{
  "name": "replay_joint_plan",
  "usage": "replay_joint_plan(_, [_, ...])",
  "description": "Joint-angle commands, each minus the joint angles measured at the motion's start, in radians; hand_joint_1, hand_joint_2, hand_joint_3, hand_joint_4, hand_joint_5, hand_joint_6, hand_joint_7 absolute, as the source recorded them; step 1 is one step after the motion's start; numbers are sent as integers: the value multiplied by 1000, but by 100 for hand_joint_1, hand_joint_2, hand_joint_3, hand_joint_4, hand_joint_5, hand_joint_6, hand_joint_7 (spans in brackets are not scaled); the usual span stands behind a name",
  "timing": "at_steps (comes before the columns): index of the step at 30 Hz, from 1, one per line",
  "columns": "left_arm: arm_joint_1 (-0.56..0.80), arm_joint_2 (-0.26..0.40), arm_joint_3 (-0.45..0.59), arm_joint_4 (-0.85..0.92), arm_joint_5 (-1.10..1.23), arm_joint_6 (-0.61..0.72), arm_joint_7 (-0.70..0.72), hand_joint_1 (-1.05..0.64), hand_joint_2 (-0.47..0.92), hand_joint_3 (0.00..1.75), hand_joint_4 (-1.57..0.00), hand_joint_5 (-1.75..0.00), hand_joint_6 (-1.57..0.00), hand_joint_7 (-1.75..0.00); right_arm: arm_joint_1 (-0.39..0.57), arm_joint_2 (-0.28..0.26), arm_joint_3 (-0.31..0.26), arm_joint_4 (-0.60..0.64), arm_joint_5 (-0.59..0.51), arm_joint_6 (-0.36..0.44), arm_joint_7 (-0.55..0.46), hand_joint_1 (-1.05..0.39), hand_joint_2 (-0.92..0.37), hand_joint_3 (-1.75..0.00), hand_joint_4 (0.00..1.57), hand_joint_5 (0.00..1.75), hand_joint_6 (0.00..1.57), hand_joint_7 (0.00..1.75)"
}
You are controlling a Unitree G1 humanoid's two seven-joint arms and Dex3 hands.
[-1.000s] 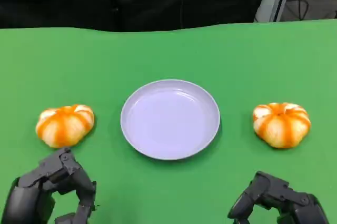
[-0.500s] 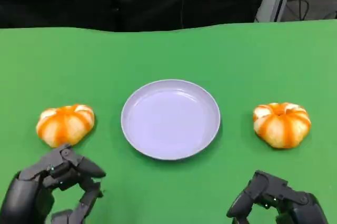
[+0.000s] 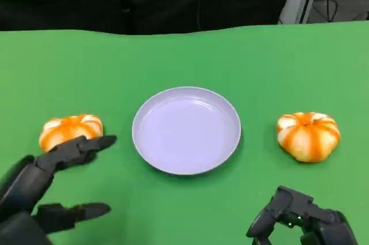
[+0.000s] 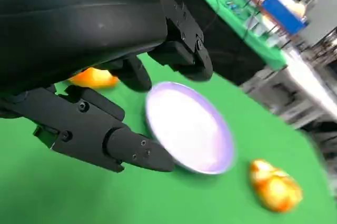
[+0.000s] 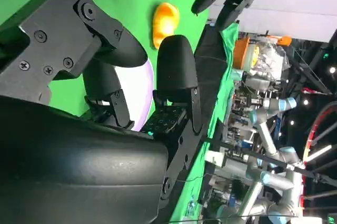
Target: Grasp the bread from the table and place it into the plate.
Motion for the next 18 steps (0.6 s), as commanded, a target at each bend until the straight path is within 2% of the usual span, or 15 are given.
replay_joint_plan(1, [-73,62,-10,23,213,1,93,-57,91,0,-22,-36,-38,-1,4,-3,-8,-5,1,0,-7,-7,-29,-137,73,160,79,134])
replay_joint_plan(9, [-202,77,-88,122,443,56,171,-54,90,0,-17,-30,-36,0,5,-8,-7,-4,1,-3,-8,-7,-30,-136,73,160,79,133])
replay_joint_plan(13, [-321,72,-158,269,522,127,175,-53,89,0,-16,-30,-35,0,4,-8,-7,-1,3,-4,-8,-7,-29,-136,74,160,80,133])
replay_joint_plan(16, [-357,73,-185,318,535,151,185,-52,88,0,-15,-30,-34,0,4,-10,-8,2,2,-7,-9,-7,-29,-137,73,160,80,133])
replay_joint_plan(18, [-441,63,-235,441,572,189,188,-51,88,0,-17,-31,-34,0,7,-10,-7,-3,3,-2,-8,-6,-29,-137,73,159,80,133])
